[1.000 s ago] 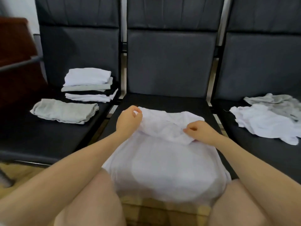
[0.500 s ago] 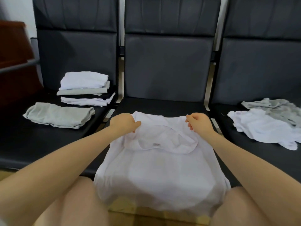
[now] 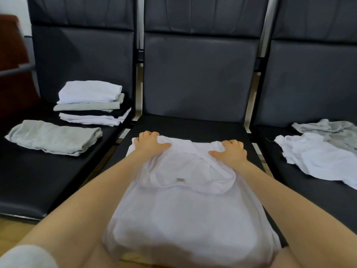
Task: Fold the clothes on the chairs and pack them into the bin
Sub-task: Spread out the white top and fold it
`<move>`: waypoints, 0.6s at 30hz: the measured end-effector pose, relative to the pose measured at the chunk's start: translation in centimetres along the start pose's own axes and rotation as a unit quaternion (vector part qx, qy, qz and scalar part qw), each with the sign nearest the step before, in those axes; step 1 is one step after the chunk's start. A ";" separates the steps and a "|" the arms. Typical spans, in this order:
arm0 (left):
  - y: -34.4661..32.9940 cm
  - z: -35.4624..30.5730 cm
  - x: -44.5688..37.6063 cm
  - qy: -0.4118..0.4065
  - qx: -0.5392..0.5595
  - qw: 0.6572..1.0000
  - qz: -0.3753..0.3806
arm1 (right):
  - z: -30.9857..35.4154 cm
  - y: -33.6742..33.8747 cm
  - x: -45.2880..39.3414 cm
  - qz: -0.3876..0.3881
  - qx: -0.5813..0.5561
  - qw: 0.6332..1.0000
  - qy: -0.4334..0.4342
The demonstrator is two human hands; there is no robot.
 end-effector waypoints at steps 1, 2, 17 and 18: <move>-0.2 -0.5 -0.2 -0.013 -0.017 1.000 0.020 | 0.2 0.0 0.1 -0.002 -0.021 1.000 0.013; -0.1 -0.9 -0.3 -0.028 -0.036 0.998 0.031 | 0.4 0.0 0.1 -0.002 -0.046 0.999 0.021; 1.1 -1.4 -3.5 -0.172 0.032 0.984 0.007 | 1.9 1.6 -2.2 0.023 -0.196 0.979 0.053; 1.2 -1.6 -4.3 -0.171 0.028 0.985 0.004 | 2.1 1.6 -2.8 0.021 -0.196 0.979 0.052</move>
Point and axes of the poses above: each hand's wrist, its own x-axis away from the middle knuckle, its own y-axis out of the back of the hand, z = x × y, the point moved 8 cm from there along -x, towards the middle knuckle, and after that the axes turned 1 degree about y, right-handed, at the moved point
